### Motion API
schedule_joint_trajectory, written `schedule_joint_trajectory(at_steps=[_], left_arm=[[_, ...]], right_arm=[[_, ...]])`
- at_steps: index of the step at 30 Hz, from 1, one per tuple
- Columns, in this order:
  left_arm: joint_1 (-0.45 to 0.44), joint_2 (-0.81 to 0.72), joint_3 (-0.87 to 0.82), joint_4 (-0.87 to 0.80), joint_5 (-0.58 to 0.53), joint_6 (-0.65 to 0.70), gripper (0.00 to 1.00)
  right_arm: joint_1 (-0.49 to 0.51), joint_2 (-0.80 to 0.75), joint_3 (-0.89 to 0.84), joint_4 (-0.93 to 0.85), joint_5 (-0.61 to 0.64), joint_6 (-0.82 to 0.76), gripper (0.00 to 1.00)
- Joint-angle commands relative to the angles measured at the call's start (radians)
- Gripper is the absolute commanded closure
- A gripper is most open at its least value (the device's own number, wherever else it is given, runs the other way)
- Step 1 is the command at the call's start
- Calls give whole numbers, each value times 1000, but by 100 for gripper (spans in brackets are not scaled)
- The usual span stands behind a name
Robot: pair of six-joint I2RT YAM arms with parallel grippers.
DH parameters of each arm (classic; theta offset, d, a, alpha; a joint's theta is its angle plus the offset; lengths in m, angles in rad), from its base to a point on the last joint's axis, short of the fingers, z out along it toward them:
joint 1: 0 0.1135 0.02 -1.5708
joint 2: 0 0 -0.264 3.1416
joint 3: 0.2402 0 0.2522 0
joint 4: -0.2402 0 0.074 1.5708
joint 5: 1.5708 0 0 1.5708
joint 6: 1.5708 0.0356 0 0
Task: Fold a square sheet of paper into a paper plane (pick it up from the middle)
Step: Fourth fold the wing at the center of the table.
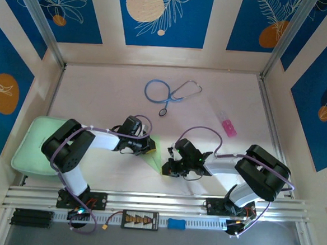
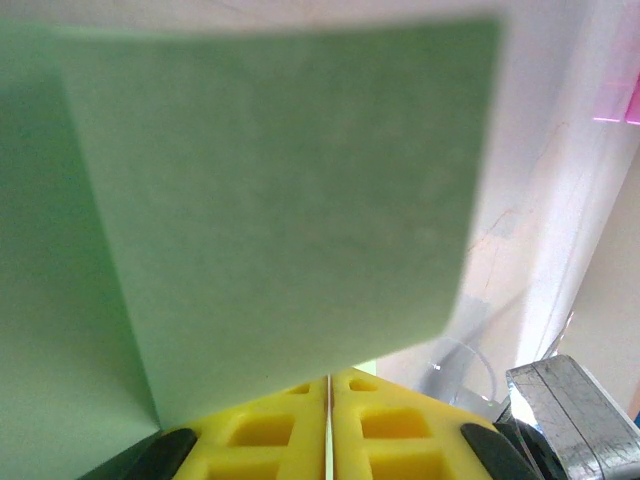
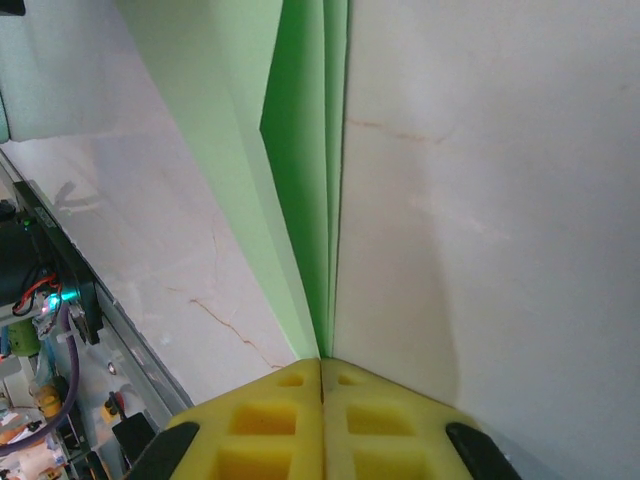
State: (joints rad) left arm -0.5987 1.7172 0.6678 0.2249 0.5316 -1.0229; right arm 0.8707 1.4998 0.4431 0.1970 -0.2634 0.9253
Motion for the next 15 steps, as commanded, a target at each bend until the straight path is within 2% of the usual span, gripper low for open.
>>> schedule_joint_trajectory(at_steps=[1,8,11,15], left_arm=[[7,21,-30,-40,-48,-5,88],[7,17,-28,-44,-47,-1,88],[6,16,-28,-45,-48,-1,88],[7,21,-27,-42,-47,-1,88]], right_arm=[[15,-38,-8,-149,-3,-4,87],[-26,-183,25,-216,40,-22,82],[-50,-194,44,-171,-3,-42,90],[-52,-113,112,-111,-30,-43,92]])
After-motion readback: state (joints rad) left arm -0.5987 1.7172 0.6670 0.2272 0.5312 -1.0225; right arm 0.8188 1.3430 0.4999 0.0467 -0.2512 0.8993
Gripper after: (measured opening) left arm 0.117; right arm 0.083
